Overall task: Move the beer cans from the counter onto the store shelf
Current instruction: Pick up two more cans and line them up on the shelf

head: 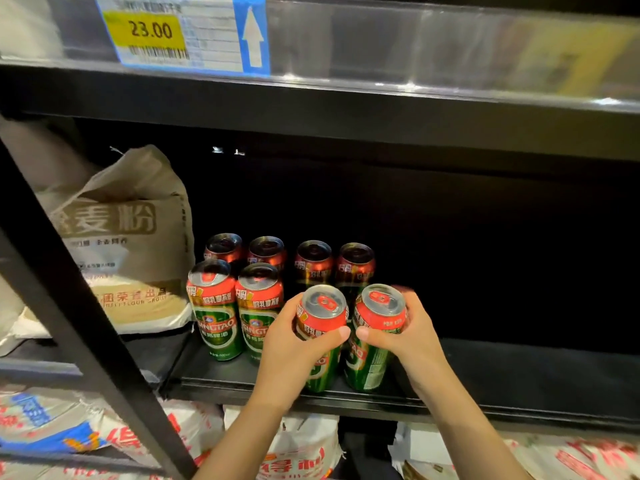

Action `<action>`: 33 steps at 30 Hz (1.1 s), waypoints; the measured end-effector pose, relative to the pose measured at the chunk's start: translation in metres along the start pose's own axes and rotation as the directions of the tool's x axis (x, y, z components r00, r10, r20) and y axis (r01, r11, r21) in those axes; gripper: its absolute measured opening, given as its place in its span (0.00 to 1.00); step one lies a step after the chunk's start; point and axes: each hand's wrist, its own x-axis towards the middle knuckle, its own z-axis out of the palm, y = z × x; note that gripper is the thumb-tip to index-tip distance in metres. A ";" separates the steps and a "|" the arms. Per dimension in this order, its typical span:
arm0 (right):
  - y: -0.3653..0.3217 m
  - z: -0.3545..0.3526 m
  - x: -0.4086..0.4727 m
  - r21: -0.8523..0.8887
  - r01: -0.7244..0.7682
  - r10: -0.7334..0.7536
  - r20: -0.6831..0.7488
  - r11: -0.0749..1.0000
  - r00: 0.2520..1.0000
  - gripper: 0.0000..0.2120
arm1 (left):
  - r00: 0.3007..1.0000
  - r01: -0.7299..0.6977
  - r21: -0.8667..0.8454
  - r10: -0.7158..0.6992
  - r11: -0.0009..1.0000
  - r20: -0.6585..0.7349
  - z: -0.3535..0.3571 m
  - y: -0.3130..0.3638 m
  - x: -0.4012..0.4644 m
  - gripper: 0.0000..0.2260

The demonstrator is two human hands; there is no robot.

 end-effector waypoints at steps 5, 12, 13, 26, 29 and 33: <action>0.005 -0.003 0.007 0.048 -0.048 0.049 -0.018 0.998 0.999 0.32 | 0.999 -0.028 -0.015 0.027 0.999 -0.024 0.002 -0.006 0.003 0.23; 0.012 -0.001 0.010 0.017 -0.015 0.014 0.019 1.000 1.000 0.28 | 0.996 -0.053 -0.027 0.050 0.998 -0.078 0.008 -0.014 0.010 0.26; 0.013 0.001 0.009 0.010 -0.006 0.006 0.021 1.000 1.000 0.29 | 0.995 -0.058 -0.022 0.056 0.998 -0.081 0.009 -0.015 0.010 0.26; 0.090 0.008 -0.012 -0.151 -0.062 0.059 -0.025 0.987 0.998 0.47 | 0.999 -0.014 0.178 0.007 0.984 0.043 0.004 -0.087 -0.003 0.38; 0.092 0.009 -0.011 -0.161 -0.071 0.066 -0.042 0.984 0.997 0.44 | 1.000 -0.016 0.282 0.015 0.959 0.008 0.000 -0.105 -0.004 0.36; 0.093 0.006 -0.013 -0.166 -0.070 0.062 -0.056 0.984 0.997 0.36 | 0.994 0.018 0.257 0.010 0.966 -0.106 0.006 -0.106 -0.002 0.30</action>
